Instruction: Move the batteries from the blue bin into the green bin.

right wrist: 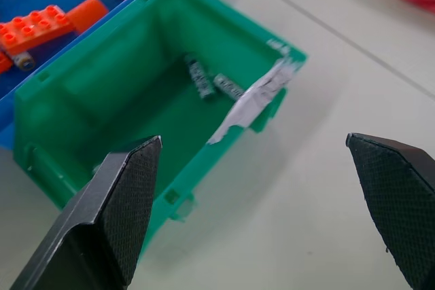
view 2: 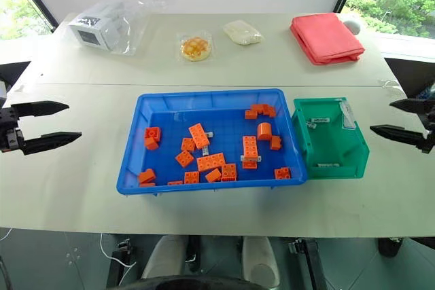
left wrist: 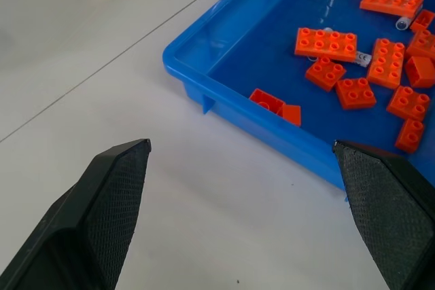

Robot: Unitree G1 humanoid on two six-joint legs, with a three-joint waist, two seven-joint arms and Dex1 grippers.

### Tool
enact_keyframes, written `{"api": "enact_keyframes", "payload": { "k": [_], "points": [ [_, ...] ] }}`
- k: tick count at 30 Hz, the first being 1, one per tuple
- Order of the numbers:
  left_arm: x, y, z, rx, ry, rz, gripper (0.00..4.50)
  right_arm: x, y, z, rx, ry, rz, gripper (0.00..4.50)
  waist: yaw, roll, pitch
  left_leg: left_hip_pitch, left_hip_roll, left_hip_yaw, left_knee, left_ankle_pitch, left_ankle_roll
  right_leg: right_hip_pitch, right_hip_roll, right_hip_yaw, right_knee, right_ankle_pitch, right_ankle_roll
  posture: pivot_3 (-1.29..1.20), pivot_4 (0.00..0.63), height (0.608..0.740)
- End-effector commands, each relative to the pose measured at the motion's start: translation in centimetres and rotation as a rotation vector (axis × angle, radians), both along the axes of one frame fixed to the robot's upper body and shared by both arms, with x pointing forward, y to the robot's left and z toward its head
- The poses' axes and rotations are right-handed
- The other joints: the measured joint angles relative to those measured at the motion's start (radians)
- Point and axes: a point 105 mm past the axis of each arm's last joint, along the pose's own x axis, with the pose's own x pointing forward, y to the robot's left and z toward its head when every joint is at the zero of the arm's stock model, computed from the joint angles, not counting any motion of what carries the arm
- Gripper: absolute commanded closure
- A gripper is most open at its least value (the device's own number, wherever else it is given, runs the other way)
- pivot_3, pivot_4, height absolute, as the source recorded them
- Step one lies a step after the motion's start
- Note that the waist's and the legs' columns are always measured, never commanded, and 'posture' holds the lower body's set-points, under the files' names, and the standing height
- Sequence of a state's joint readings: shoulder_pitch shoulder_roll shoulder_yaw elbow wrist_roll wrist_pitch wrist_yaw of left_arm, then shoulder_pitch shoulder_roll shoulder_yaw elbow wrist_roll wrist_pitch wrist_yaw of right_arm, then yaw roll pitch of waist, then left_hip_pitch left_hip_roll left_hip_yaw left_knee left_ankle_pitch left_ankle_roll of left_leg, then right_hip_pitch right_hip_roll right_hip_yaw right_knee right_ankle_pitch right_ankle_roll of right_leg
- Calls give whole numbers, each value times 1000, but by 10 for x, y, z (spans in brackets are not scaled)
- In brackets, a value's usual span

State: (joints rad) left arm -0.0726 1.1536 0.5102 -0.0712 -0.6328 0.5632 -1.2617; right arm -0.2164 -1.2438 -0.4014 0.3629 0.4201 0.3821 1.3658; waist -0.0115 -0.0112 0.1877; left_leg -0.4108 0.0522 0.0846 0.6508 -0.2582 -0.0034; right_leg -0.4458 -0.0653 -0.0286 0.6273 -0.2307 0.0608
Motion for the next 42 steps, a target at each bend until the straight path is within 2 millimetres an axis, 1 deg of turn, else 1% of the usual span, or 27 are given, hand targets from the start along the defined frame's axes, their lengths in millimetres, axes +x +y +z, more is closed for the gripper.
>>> {"api": "enact_keyframes", "payload": {
  "k": [1,6,11,15,21,23,26,27,29,31,32,34,36,38,41,42],
  "points": [
    [-4,-5,11,26,-51,-19,0,1,7,11,7,-51,28,20,0,0,0,0,0,0,0,0,0,0,0,0,0,1,1,0,150,734],
    [0,-6,11,3,-72,15,0,5,2,10,0,-69,3,20,-3,0,1,3,0,0,1,1,-1,1,1,1,2,0,0,0,150,734],
    [1,-2,10,-13,-68,35,0,9,-5,11,17,-83,-44,20,-4,0,1,3,0,0,4,2,-3,2,1,1,2,0,-2,0,150,734],
    [1,-2,11,-11,-75,28,0,9,-7,9,-23,-96,-42,20,-3,0,1,3,0,0,5,2,-3,2,1,1,3,1,-3,0,150,734],
    [3,-4,12,-12,-87,16,0,12,-12,8,-33,-113,-60,20,-3,1,1,3,0,0,4,2,-3,2,1,1,3,1,-2,0,150,734],
    [4,-9,14,-14,-92,-10,0,17,-9,10,-34,-120,-51,20,-5,1,1,3,0,0,5,2,-3,2,1,1,3,1,-2,0,150,734],
    [1,-23,20,-31,-102,-74,0,26,5,17,-78,-127,7,20,-8,1,1,3,1,0,8,2,-3,3,1,2,5,1,-2,0,150,734],
    [-1,-29,21,-39,-100,-101,0,29,11,21,-89,-130,37,20,-9,1,1,3,1,0,9,2,-3,3,2,2,5,1,-3,0,150,734],
    [-6,-42,21,-46,-81,-161,0,37,32,35,-88,-151,114,20,-9,2,1,3,1,0,9,2,-3,3,2,2,5,1,-3,0,150,734],
    [-12,-54,16,-32,-53,-224,0,48,60,46,-65,-171,183,20,-11,2,1,3,1,0,9,2,-3,2,2,2,5,1,-3,0,150,734],
    [-15,-59,14,-22,-37,-257,0,54,75,49,-54,-176,214,20,-12,2,1,3,1,0,9,2,-3,2,2,2,5,1,-3,0,150,734],
    [-20,-71,7,-2,-5,-331,0,70,121,48,-13,-168,278,20,-16,2,1,3,3,0,9,2,-3,2,4,2,6,1,-3,0,150,734],
    [-21,-79,-3,18,18,-377,0,79,172,37,10,-153,347,20,-19,1,1,3,4,-1,9,2,-3,2,5,2,6,2,-4,0,150,734],
    [-20,-81,-9,29,30,-393,0,80,207,24,33,-113,368,20,-18,1,1,2,5,-2,9,2,-3,2,6,1,7,2,-4,0,150,734],
    [-17,-83,-15,37,35,-396,0,73,257,-8,30,-40,390,20,1,1,1,-1,6,-2,10,2,-3,-1,7,1,9,4,-2,0,150,734],
    [-16,-84,-15,37,35,-396,0,70,266,-14,30,-20,393,20,5,1,1,-2,6,-2,10,2,-3,-2,7,0,9,4,-2,0,150,734]
  ]
}}
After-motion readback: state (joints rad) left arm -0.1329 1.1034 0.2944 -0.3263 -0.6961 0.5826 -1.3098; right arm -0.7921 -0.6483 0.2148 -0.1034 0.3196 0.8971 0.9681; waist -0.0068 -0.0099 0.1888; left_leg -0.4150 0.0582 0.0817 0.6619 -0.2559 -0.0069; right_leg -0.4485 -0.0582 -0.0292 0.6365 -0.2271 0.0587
